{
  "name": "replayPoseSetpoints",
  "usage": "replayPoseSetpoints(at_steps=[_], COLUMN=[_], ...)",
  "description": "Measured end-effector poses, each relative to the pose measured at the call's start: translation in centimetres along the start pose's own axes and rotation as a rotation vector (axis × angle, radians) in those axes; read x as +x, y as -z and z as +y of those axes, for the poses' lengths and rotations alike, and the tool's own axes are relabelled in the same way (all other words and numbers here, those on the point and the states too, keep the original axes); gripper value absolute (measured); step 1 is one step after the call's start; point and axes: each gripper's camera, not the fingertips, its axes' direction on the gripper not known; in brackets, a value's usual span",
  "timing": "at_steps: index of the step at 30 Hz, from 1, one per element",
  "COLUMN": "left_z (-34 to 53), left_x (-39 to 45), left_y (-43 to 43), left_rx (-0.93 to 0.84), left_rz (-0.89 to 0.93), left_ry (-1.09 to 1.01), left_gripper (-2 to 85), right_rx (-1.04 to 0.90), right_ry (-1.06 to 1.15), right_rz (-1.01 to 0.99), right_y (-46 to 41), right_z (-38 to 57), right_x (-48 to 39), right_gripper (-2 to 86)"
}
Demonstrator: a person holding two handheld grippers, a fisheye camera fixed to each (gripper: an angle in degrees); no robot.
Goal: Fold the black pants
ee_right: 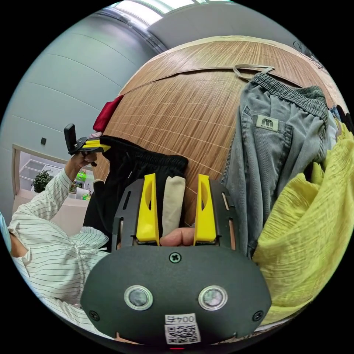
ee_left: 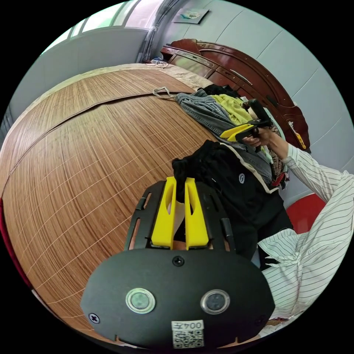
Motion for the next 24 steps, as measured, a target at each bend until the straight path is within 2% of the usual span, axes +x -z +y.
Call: replayPoseSetpoints(at_steps=[7, 15, 19, 24], left_z=[-0.1, -1.3, -2.0, -3.0], left_x=[1.5, 2.7, 3.5, 4.5], left_y=[4.1, 7.1, 8.3, 10.8], left_rx=[0.073, 0.086, 0.088, 0.072], left_rz=[0.016, 0.047, 0.045, 0.022], left_ry=[-0.06, -0.062, -0.057, 0.0], left_gripper=[2.0, 1.9, 1.8, 1.8], right_rx=[-0.119, -0.092, -0.143, -0.154], right_ry=[0.015, -0.059, -0.023, 0.002], right_rz=[-0.133, -0.37, -0.388, -0.281], right_y=[-2.3, -2.5, -3.2, -3.1], right_z=[-4.0, -5.1, -6.5, -7.0], right_x=[0.3, -0.6, -3.8, -8.9], right_gripper=[14.3, 13.8, 11.9, 4.9])
